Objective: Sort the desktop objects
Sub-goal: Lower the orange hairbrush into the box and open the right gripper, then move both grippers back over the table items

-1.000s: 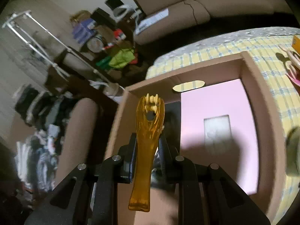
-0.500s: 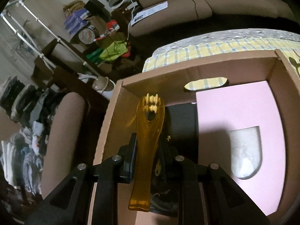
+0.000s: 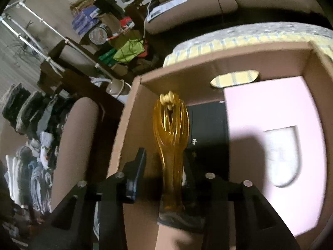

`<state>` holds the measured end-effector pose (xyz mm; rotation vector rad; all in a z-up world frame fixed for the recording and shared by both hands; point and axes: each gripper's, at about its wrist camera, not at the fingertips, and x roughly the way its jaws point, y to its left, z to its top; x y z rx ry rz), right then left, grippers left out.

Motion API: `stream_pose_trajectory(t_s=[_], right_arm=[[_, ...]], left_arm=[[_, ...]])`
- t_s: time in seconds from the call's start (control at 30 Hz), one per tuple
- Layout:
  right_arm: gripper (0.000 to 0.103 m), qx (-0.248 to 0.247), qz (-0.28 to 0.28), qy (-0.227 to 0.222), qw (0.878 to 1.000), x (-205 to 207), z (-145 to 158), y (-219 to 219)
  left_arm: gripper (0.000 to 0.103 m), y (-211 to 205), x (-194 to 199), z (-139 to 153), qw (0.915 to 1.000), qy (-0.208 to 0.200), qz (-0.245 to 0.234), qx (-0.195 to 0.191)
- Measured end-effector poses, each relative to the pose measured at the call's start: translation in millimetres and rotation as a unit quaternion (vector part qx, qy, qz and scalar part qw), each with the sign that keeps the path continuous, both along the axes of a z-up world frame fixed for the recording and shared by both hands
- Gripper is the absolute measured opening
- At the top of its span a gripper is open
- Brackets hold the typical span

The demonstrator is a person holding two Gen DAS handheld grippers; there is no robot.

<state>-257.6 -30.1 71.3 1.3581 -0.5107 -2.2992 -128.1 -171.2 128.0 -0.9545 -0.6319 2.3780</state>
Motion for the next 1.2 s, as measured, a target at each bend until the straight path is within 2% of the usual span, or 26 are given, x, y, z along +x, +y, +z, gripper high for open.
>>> stream_pose_trajectory(t_s=[0.07,0.13,0.27,0.6,0.7,0.93,1.2], right_arm=[[0.059,0.007,0.005,0.012,1.0,8.2,14.2,9.9],[0.068,0.022,0.01,0.022,0.999,18.7,26.7,21.0],[0.075,0.064,0.014,0.044,0.997,42.1,46.6,43.2],[0.082,0.114,0.024,0.074,0.99,96.5,70.3,81.5],[0.083,0.126,0.023,0.08,0.989,112.1,73.5,93.6],[0.084,0.143,0.015,0.093,0.985,148.1,83.0,127.1],[0.086,0.142,-0.014,0.1,0.985,182.8,91.1,196.8]], left_arm=[[0.103,5.6,1.6,1.0,0.9999,0.005,-0.004,-0.011],[0.103,13.0,3.6,1.5,0.9996,0.011,-0.006,-0.027],[0.103,24.7,8.4,2.5,0.9985,0.018,-0.009,-0.051],[0.103,43.3,15.7,10.9,0.996,0.007,-0.014,-0.088],[0.103,53.6,19.9,18.8,0.9959,0.009,-0.022,-0.088],[0.103,95.8,37.7,36.3,0.9924,0.02,-0.047,-0.113],[0.103,159.5,59.4,42.5,0.9876,0.02,-0.091,-0.126]])
